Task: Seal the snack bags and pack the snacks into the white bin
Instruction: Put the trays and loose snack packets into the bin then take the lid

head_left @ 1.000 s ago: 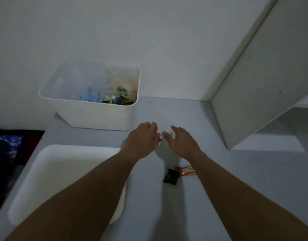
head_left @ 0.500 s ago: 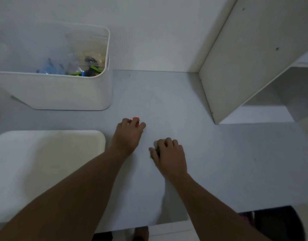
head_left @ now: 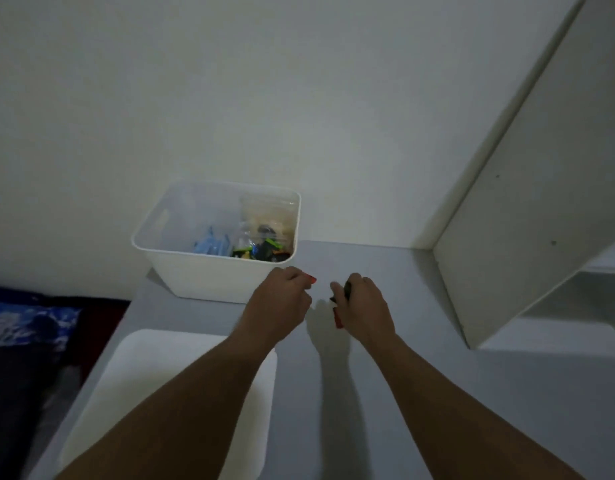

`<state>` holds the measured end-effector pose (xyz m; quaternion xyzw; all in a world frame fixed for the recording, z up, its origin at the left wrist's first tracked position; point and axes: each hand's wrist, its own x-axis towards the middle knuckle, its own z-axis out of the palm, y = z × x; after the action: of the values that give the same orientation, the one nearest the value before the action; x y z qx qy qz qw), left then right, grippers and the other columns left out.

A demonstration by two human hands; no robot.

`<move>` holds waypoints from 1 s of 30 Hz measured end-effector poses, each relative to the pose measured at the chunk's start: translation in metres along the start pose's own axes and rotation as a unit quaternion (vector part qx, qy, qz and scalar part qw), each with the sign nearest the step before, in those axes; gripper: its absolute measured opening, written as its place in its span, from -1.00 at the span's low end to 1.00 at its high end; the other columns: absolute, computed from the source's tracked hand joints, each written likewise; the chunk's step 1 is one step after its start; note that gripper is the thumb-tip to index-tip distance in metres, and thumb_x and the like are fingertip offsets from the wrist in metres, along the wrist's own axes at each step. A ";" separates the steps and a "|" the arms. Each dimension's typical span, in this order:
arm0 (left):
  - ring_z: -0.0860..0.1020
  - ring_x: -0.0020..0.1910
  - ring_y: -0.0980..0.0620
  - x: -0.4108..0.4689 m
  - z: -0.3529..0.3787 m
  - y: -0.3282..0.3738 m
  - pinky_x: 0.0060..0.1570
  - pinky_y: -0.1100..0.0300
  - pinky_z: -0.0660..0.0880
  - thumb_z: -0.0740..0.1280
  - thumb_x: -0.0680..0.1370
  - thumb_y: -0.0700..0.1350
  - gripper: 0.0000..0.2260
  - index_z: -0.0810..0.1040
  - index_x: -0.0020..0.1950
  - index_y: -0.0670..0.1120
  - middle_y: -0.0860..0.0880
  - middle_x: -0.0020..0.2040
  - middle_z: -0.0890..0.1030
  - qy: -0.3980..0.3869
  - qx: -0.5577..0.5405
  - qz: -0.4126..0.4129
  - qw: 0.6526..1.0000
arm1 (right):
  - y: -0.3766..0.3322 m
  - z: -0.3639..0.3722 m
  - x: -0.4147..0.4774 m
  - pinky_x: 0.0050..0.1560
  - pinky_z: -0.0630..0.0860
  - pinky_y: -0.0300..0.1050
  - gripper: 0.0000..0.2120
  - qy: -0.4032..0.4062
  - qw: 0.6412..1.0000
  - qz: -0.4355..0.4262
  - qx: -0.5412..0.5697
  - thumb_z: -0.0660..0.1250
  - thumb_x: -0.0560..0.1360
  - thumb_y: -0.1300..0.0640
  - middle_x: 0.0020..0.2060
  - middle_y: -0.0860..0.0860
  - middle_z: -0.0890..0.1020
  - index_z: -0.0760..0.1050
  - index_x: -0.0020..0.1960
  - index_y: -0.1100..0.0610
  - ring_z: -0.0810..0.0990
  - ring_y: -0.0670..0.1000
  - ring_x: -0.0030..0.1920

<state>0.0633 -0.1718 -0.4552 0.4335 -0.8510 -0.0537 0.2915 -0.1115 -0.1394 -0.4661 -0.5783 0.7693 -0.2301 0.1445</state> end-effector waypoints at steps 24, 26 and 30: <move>0.54 0.17 -0.13 0.064 -0.062 -0.116 0.23 0.02 0.44 0.18 0.57 0.03 -0.65 0.56 0.22 -0.12 -0.11 0.17 0.62 -0.062 -0.003 -0.113 0.992 | -0.134 0.015 0.098 0.48 0.09 0.31 -0.40 -0.148 0.979 -0.055 -0.131 -0.15 0.66 -0.16 0.53 0.14 0.21 0.18 0.52 0.21 0.04 0.17 0.57; 0.53 0.16 -0.12 0.055 -0.068 -0.114 0.20 0.00 0.44 0.23 0.55 0.06 -0.65 0.55 0.22 -0.12 -0.10 0.15 0.62 -0.068 0.032 -0.099 0.992 | -0.134 0.012 0.090 0.47 0.13 0.31 -0.43 -0.164 0.975 -0.062 -0.138 -0.13 0.66 -0.15 0.51 0.15 0.23 0.18 0.52 0.17 0.07 0.19 0.55; 0.57 0.00 -0.14 0.032 -0.091 -0.104 0.01 0.00 0.50 0.23 0.52 0.12 -0.67 0.58 -0.01 -0.13 -0.09 -0.06 0.63 -0.034 0.095 -0.086 0.991 | -0.132 -0.001 0.069 0.32 0.36 0.24 -0.54 -0.125 0.984 -0.074 -0.102 -0.02 0.64 -0.12 0.24 0.18 0.46 0.38 0.34 0.15 0.38 0.21 0.35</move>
<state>0.1720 -0.2463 -0.4016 0.5288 -0.8212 -0.0125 0.2140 -0.0237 -0.2350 -0.3936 -0.6697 0.7196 -0.0858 0.1624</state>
